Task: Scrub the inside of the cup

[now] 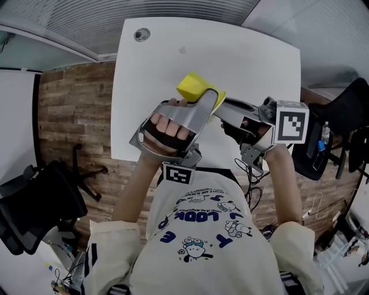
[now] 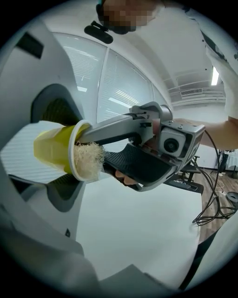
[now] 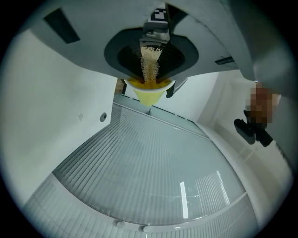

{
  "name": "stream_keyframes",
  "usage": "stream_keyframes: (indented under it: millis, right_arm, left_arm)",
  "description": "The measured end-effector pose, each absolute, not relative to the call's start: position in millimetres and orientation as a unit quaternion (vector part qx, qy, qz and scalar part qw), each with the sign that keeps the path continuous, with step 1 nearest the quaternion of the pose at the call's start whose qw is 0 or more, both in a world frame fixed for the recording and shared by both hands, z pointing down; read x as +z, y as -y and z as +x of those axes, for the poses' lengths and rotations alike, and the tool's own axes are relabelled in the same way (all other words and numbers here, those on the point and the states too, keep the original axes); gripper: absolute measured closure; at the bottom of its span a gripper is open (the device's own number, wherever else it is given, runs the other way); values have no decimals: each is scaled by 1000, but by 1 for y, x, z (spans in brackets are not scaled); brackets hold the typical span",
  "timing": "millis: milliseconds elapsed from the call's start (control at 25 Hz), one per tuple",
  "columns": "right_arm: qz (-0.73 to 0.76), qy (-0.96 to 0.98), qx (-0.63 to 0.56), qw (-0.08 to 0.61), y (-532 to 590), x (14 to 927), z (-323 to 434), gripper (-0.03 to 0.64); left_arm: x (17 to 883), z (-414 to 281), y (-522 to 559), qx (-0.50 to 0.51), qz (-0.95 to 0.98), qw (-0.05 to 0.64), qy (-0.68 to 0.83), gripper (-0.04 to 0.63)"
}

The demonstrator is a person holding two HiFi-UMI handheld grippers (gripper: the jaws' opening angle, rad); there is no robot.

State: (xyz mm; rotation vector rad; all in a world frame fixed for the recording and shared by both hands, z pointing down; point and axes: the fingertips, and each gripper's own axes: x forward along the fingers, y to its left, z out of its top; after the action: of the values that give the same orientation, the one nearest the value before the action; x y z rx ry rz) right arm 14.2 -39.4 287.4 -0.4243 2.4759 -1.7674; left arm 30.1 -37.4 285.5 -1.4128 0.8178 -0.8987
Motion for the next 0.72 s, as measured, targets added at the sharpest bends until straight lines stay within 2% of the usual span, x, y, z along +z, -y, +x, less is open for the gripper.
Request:
stream_keyframes:
  millis: [400, 720]
  right_arm:
    - [-105, -763, -630, 97, 41, 276, 12, 538]
    - [-112, -769, -623, 88, 42, 278, 10, 538]
  left_arm:
    - [270, 27, 39, -360, -584, 623, -377, 244]
    - [273, 26, 40, -366, -593, 613, -373, 245]
